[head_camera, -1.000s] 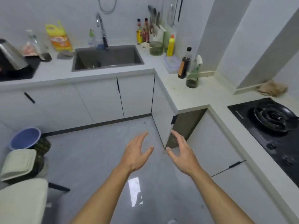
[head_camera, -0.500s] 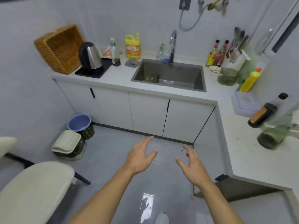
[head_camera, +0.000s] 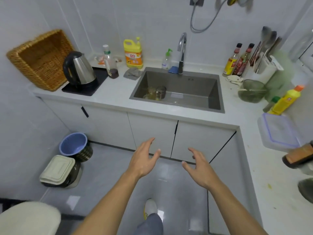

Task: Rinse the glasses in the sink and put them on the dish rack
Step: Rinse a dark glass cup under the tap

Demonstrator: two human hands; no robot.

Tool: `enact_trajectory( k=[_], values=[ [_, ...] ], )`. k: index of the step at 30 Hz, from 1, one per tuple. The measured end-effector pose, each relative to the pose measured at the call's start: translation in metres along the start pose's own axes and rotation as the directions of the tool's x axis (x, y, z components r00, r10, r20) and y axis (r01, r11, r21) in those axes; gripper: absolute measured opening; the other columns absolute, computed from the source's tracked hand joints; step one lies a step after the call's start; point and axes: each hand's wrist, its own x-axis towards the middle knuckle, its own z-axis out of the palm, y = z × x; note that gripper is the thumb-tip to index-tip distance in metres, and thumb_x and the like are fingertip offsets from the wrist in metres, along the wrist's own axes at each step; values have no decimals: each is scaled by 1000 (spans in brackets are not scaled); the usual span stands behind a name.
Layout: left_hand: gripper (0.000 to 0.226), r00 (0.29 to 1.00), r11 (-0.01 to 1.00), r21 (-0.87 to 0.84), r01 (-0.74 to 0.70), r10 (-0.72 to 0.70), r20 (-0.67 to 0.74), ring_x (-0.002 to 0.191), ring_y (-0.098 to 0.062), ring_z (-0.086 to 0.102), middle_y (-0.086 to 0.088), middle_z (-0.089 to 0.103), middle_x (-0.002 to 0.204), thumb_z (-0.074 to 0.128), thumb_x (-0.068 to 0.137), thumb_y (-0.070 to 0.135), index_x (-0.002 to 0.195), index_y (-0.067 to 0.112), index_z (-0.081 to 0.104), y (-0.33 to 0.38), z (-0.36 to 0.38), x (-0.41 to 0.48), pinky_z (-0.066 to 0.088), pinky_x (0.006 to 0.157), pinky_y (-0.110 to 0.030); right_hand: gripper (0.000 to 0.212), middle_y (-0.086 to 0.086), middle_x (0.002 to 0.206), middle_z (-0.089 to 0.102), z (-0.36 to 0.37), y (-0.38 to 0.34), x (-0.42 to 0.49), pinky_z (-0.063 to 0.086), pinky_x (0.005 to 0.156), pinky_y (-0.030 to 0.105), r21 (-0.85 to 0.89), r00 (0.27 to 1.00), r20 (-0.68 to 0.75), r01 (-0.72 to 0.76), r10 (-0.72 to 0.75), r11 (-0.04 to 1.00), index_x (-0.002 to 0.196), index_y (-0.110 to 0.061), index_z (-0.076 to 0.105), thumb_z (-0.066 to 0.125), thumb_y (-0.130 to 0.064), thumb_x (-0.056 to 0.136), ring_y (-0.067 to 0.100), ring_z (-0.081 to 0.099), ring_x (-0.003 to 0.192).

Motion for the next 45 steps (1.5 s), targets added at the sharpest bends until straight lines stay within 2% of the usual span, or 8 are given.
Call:
enact_trajectory(
  k=[10,18,24,28,33,38,41,45],
  values=[
    [64,997,999,23,-37,35,73,146,-17,41,3,43,160,51,104,51,161,30,32,9,-26,186,36,122,-44,54,-8,151,41,-44,-41,156,34,101,21,56,993,-119,-16,22,998,154,-28,36,51,-41,104,6,48,130],
    [64,997,999,42,-2,-1,72,146,-16,41,7,42,161,52,103,54,160,31,34,23,-13,315,37,121,-42,55,-7,151,44,-76,-46,286,40,111,33,73,993,-113,-17,25,997,152,-26,40,49,-50,103,11,49,131],
    [64,998,997,55,51,-54,46,150,-18,38,6,41,163,53,102,54,160,34,34,45,-11,411,36,122,-47,51,-3,149,46,-118,-48,398,35,110,29,-5,999,-36,28,-28,1000,149,-24,43,55,-42,103,17,48,135],
    [61,994,991,85,103,-107,39,144,-17,43,5,43,161,55,103,48,159,31,36,52,-6,471,36,118,-36,52,-2,144,47,-128,-43,461,34,100,21,-28,998,23,63,-63,998,148,-25,43,60,-38,101,18,53,127],
    [58,989,969,215,125,-140,54,143,-20,45,4,48,155,60,102,41,155,28,42,48,3,548,40,119,-41,55,-3,148,47,-114,-28,526,38,112,28,-13,990,126,60,-57,998,149,-24,42,62,-33,99,19,51,133],
    [62,984,926,357,121,-160,82,145,-23,40,-2,44,156,67,98,28,155,20,43,25,20,627,33,123,-38,61,0,156,39,-90,-17,587,35,114,30,19,981,177,-87,83,996,154,-23,36,62,-26,99,24,49,137],
    [73,972,881,453,136,-207,110,154,-27,27,-7,33,163,69,96,33,158,18,34,-2,35,668,21,128,-40,62,5,157,37,-74,-12,617,36,116,36,29,967,198,-169,160,985,156,-21,32,60,-25,100,26,45,138],
    [114,944,777,614,139,-292,156,161,-30,7,-13,11,173,70,89,60,166,13,0,-32,52,711,-1,129,-44,63,9,152,41,-54,-5,648,41,113,41,19,951,177,-260,252,965,156,-23,30,60,-26,100,29,47,135]
  ],
)
